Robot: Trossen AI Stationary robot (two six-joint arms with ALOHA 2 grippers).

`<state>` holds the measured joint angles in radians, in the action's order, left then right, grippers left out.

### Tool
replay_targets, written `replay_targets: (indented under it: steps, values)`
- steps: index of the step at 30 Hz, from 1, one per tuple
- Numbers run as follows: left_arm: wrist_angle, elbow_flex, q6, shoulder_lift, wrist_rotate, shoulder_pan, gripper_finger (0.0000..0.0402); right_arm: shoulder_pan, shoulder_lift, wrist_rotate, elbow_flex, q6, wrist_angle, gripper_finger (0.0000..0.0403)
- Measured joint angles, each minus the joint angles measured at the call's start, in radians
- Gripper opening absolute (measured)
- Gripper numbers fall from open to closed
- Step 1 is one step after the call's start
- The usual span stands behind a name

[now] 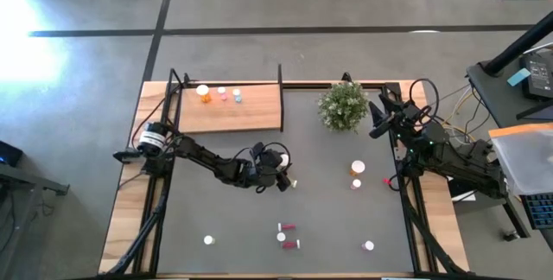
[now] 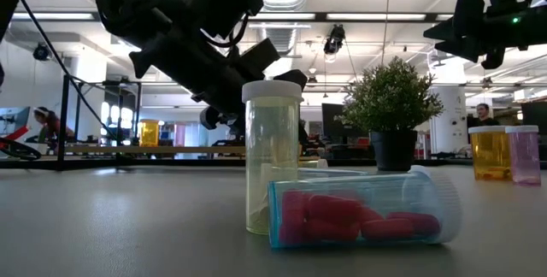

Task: Pick and place medicine bottles onto shelf by color
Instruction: Put the left large orange pill bottle on the shelf aligned with the other large orange pill bottle

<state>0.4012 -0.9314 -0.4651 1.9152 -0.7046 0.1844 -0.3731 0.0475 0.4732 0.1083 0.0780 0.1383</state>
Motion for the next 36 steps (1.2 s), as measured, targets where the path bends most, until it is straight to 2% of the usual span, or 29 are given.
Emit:
replay_targets:
  steps: [9, 15, 23, 30, 36]
  values:
    - [-0.001, 0.0, 0.0, -0.006, -0.013, 0.0, 0.0182, 0.0, 0.0, 0.0, 0.0, 0.0, 0.0, 0.0249]
    - [-0.052, 0.003, 0.0, -0.067, -0.035, 0.0, 0.0191, 0.0, 0.0, 0.0, 0.0, 0.0, 0.0, 0.0249]
    - [-0.343, 0.005, -0.008, -0.241, -0.113, 0.0, 0.0192, 0.0, 0.0, 0.0, 0.0, 0.0, -0.001, 0.0249]
    - [-0.686, 0.03, -0.189, -0.423, -0.212, -0.002, 0.0193, 0.0, 0.0, -0.001, 0.0, 0.0, -0.007, 0.0249]
    - [-0.732, 0.178, -0.291, -0.585, -0.249, -0.015, 0.0193, 0.0, 0.0, -0.001, 0.0, 0.0, -0.007, 0.0249]
